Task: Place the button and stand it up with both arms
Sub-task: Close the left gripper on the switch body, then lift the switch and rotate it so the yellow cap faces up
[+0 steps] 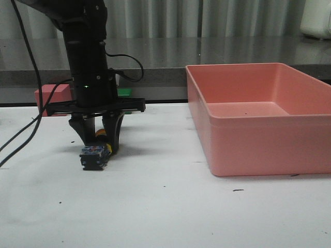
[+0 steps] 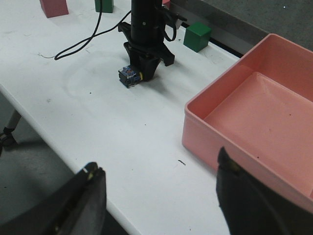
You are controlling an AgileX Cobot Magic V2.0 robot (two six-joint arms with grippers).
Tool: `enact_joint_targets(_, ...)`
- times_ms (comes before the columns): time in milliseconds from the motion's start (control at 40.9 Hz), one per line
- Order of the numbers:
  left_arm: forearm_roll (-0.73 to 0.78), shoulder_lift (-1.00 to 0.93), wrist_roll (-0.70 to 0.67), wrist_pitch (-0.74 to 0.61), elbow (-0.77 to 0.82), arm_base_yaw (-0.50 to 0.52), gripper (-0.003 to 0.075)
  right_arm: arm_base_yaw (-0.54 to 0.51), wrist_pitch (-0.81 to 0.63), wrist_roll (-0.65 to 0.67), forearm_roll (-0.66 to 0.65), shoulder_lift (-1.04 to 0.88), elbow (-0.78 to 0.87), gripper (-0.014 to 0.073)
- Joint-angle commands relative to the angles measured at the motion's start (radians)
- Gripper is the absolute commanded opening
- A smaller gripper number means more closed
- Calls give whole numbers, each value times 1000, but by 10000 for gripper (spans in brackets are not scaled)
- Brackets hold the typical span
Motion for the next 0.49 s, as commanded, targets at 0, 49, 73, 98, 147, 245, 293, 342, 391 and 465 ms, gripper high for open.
enact_joint_targets(0, -10, -76, -8, 47, -28, -2, 155, -4, -79, -9, 0, 5, -23, 496)
enact_joint_targets(49, -10, -90, 8, 47, -28, -2, 155, -4, -79, -9, 0, 5, -23, 496)
enact_joint_targets(73, -8, -94, 17, 47, -28, -2, 155, -4, -79, -9, 0, 5, -23, 496)
enact_joint_targets(98, -5, -106, 24, 47, -28, -2, 155, -4, -79, -9, 0, 5, -23, 496)
enact_joint_targets(147, -3, -129, 45, 47, -28, -2, 155, -4, -79, -9, 0, 5, -23, 496)
enact_joint_targets(245, 25, -190, 69, 47, -28, -2, 155, -4, -79, -9, 0, 5, -23, 496)
enact_joint_targets(293, 41, -220, 79, 47, -28, -2, 155, -4, -79, -9, 0, 5, -23, 496)
enact_joint_targets(342, 61, -259, 86, 41, -26, -2, 155, -4, -79, -9, 0, 5, -23, 496)
enact_joint_targets(391, 80, -299, 94, 31, -15, -2, 155, -4, -79, -9, 0, 5, -23, 496)
enact_joint_targets(465, 102, -362, 98, 8, 11, -2, 155, -4, -79, -9, 0, 5, -23, 496)
